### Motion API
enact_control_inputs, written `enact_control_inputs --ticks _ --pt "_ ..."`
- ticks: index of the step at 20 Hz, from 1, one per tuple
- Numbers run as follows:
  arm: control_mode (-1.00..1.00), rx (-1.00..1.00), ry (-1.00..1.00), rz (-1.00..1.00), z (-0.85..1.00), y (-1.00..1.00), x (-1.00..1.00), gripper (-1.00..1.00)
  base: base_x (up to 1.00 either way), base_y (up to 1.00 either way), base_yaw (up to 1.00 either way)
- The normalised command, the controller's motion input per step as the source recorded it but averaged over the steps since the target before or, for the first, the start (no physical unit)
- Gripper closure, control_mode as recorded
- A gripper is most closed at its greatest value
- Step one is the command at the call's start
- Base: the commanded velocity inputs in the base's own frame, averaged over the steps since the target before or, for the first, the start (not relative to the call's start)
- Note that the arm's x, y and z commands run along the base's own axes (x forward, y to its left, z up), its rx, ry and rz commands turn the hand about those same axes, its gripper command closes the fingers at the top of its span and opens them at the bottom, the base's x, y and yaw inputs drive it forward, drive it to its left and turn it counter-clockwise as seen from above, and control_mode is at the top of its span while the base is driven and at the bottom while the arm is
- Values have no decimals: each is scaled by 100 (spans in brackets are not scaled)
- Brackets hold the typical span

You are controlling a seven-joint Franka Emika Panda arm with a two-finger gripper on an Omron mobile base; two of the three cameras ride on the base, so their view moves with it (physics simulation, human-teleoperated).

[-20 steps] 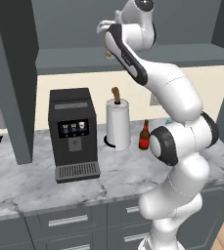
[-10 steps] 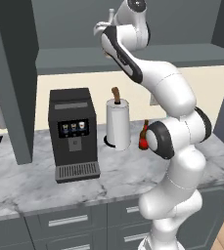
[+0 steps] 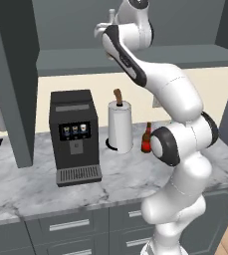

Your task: Sort all alcoholic drinks to one cabinet, and non-alcoholic drinks to the other.

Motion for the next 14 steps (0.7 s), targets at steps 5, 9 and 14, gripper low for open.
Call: enact_control_inputs --ticks 5,9,14 --pt "-100 0 0 0 -40 17 -100 -100 0 0 0" --pt "-100 2 4 0 -53 1 -100 -100 0 0 0" --pt "-100 6 6 0 -72 -15 -100 -100 0 0 0"
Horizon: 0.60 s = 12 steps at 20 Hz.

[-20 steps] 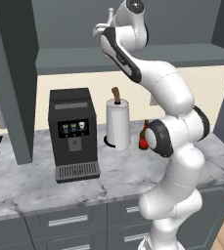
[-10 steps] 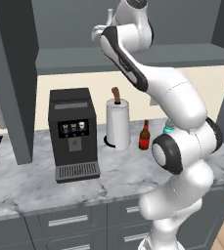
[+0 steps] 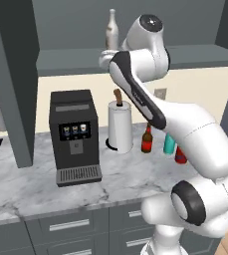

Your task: Sort all alcoholic drinks to one cabinet, and non-alcoholic drinks to the other.

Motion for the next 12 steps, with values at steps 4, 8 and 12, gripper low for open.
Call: enact_control_inputs --ticks 4,8,12 --pt "-100 6 8 0 -83 -45 -100 -100 0 0 0" --pt "-100 5 13 0 -93 -71 -100 -100 0 0 0" --pt "-100 0 24 0 -100 -78 -33 -100 0 0 0"
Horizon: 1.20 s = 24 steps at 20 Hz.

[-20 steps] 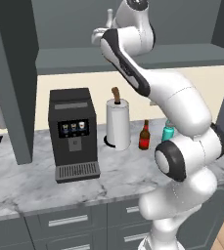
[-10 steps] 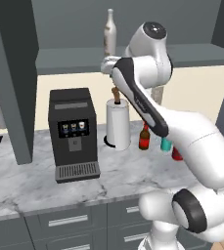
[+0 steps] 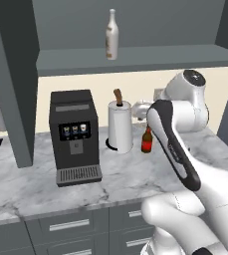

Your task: Sort all alcoholic drinks to one cabinet, and non-alcoholic drinks to the other.

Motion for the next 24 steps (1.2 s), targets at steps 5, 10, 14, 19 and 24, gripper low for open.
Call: enact_control_inputs --ticks 5,10,14,19,24 --pt "-100 0 27 0 -100 -64 19 -100 0 0 0" --pt "-100 0 18 0 -65 -18 50 -100 0 0 0" --pt "-100 3 9 0 -12 0 0 -100 0 0 0" --pt "-100 -7 0 -1 -32 -13 64 -100 0 0 0" --pt "-100 -12 0 -6 -40 -31 54 -100 0 0 0"
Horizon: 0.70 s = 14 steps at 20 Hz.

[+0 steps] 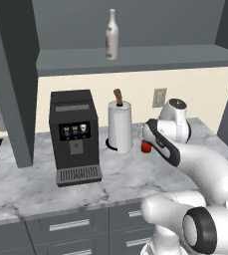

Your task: Sort all alcoholic drinks to one cabinet, and non-alcoholic drinks to the other.

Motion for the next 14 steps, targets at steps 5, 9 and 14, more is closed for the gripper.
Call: enact_control_inputs --ticks 5,9,14 --pt "-100 -1 0 -6 -14 -14 60 -100 0 0 0" --pt "-100 -1 0 -5 -6 0 70 -100 0 0 0" --pt "-100 -2 0 -5 -24 0 47 -100 0 0 0"
